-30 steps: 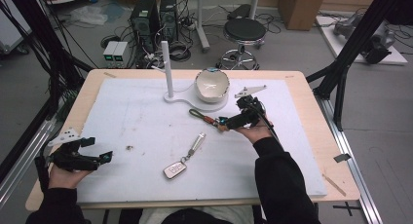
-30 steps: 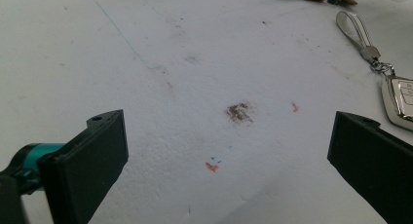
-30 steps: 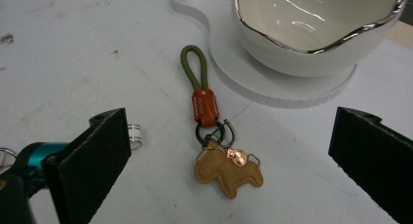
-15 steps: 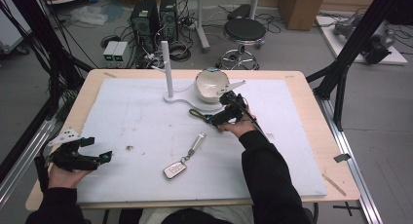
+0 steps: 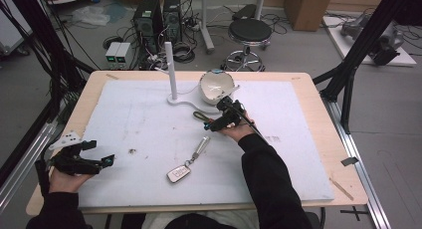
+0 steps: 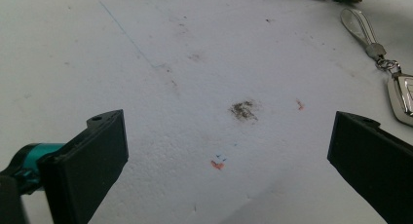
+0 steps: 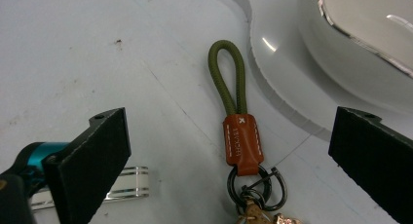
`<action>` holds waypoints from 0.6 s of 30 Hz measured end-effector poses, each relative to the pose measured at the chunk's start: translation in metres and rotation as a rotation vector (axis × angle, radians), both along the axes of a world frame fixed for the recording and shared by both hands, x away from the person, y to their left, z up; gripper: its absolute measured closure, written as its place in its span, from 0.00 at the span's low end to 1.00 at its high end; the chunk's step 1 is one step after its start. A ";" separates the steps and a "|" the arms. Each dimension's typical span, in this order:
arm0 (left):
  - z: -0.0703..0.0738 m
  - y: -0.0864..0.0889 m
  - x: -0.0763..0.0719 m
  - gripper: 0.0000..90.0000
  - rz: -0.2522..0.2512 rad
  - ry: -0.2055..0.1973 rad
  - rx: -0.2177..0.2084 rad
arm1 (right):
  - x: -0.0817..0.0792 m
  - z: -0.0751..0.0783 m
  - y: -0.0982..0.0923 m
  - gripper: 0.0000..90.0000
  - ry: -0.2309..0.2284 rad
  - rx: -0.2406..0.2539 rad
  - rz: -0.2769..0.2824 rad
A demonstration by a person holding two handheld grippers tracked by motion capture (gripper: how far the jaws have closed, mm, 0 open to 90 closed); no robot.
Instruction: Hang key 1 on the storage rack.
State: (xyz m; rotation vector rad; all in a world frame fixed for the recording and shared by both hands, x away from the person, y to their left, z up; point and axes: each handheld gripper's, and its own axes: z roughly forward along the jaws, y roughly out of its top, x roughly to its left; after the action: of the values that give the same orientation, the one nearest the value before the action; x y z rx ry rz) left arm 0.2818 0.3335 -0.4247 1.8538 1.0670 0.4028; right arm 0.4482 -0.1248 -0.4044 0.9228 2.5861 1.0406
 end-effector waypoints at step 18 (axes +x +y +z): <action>-0.001 0.000 0.000 0.02 -0.003 0.002 0.002 | 0.016 -0.021 0.007 0.41 0.049 -0.067 0.024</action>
State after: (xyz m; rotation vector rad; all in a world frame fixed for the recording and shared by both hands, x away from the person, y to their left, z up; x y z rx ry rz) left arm 0.2818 0.3337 -0.4254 1.8579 1.0655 0.4012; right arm 0.4642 -0.1179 -0.4257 0.9146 2.6604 0.9429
